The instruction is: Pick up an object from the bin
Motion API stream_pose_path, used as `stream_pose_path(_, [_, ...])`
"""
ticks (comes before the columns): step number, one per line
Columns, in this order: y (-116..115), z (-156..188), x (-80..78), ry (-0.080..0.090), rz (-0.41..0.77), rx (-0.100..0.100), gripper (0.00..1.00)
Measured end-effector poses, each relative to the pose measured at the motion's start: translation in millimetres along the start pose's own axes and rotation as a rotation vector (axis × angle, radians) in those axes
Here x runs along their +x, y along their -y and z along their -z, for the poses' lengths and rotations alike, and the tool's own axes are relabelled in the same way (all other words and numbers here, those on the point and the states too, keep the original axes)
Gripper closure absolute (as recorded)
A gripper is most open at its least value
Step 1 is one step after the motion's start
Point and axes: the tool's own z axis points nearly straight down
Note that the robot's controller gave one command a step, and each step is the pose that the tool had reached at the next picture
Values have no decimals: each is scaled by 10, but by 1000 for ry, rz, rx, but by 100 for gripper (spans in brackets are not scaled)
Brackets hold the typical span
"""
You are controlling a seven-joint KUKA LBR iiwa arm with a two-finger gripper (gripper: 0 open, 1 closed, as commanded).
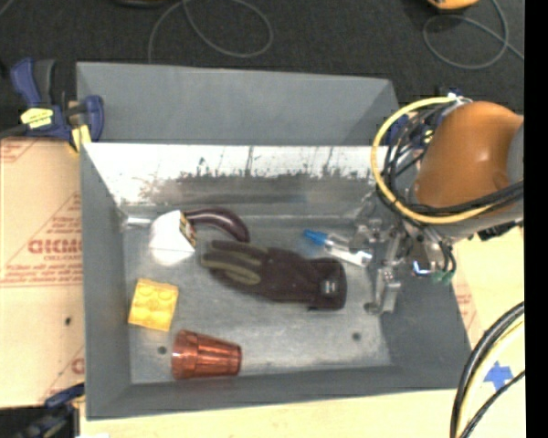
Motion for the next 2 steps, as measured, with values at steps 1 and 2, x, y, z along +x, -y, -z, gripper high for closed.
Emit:
stream_pose_path(1, [0,0,0,0,1,0,0])
stream_pose_path(2, [-442,-194,-56,3,30,2,0])
